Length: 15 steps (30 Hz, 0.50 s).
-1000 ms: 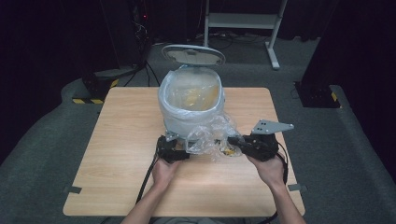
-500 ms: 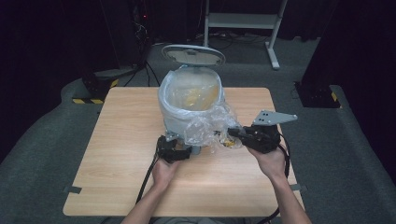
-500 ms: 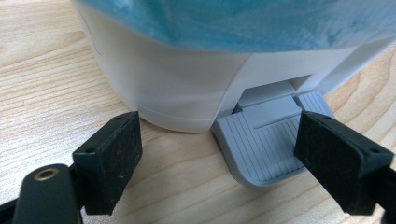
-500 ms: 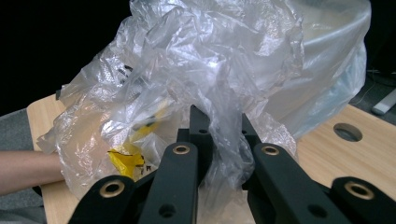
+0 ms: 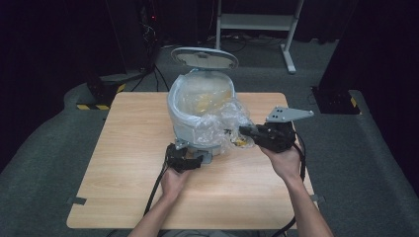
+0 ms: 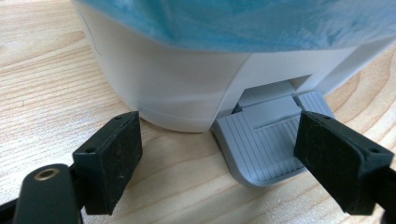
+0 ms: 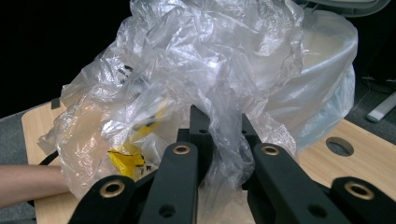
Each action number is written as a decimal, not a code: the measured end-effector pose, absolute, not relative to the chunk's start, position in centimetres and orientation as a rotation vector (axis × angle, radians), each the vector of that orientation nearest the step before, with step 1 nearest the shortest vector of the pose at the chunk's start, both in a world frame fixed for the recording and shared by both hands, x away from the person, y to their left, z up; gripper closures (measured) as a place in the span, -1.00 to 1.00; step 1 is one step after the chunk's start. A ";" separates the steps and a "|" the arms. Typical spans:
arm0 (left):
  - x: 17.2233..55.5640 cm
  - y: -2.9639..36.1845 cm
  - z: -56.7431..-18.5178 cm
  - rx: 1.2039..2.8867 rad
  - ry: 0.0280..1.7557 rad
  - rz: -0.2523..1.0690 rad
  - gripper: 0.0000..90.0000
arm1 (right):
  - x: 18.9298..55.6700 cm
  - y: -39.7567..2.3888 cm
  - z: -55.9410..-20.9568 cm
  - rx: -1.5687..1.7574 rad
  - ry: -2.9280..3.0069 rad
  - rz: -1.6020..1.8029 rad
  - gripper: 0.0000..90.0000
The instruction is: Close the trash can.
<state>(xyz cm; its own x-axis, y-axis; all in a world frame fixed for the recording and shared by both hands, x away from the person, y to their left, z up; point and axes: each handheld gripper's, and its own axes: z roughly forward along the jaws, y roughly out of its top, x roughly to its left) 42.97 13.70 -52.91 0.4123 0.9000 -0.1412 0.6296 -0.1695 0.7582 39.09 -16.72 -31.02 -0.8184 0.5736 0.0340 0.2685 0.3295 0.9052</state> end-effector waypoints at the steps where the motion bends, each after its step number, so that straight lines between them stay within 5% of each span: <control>1: 43.0 13.7 -52.9 1.893 1.305 0.442 -0.66 | 39.2 -16.7 -30.9 0.756 2.307 1.484 0.87; 15: 43.0 13.7 -52.9 1.891 1.307 0.440 -0.66 | 40.8 -15.8 -29.4 0.749 2.307 1.475 0.87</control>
<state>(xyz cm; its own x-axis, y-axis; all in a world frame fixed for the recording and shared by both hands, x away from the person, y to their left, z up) 42.96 13.69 -52.90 0.4115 0.9000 -0.1437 0.6301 -0.1670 0.7584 40.79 -15.77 -29.42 -0.8184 0.5741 0.0251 0.2637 0.3364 0.9041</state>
